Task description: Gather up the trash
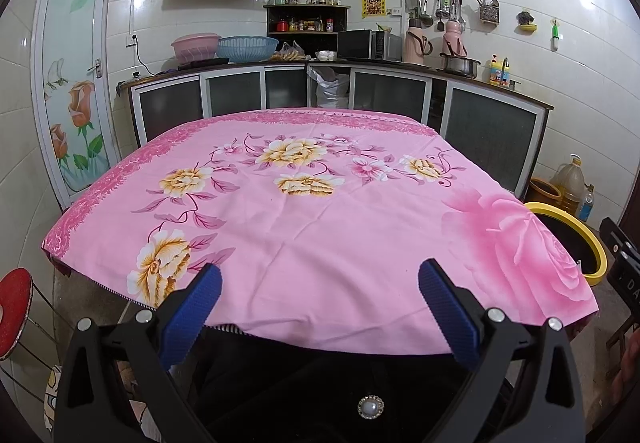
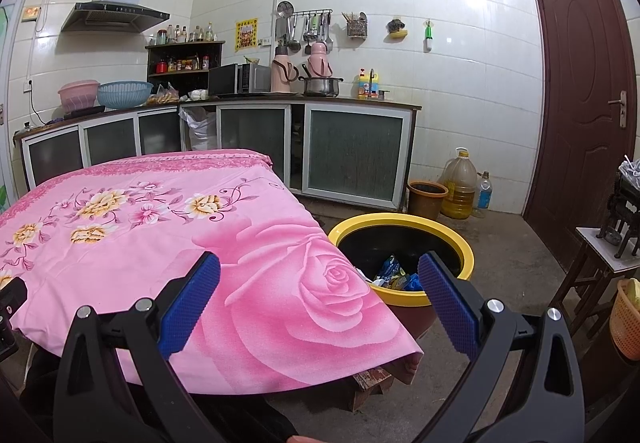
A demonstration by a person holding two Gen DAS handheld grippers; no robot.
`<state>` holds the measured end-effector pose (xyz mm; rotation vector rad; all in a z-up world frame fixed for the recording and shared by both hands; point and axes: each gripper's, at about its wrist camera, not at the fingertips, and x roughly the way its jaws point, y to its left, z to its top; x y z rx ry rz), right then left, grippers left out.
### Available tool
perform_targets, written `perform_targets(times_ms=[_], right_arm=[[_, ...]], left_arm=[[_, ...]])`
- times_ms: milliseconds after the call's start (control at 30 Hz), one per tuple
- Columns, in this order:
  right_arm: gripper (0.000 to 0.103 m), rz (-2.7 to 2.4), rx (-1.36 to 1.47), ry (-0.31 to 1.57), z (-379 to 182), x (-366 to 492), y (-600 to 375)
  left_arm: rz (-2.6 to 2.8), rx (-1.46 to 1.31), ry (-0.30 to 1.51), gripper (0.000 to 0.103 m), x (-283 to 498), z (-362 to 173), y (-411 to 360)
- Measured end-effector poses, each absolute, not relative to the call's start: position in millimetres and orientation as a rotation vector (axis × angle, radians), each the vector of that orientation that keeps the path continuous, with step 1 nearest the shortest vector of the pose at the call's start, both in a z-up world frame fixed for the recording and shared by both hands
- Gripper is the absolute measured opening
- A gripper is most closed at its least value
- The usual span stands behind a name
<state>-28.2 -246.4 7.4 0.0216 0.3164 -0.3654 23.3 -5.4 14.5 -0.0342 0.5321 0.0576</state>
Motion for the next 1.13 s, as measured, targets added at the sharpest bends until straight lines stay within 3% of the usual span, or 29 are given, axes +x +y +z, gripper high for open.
perform_targets(times_ms=[1133], right_arm=[[0.095, -0.364, 0.025, 0.322, 6.3, -27.9, -249.7]], left_arm=[[0.033, -0.037, 0.551, 0.095, 28.6, 8.0, -4.9]])
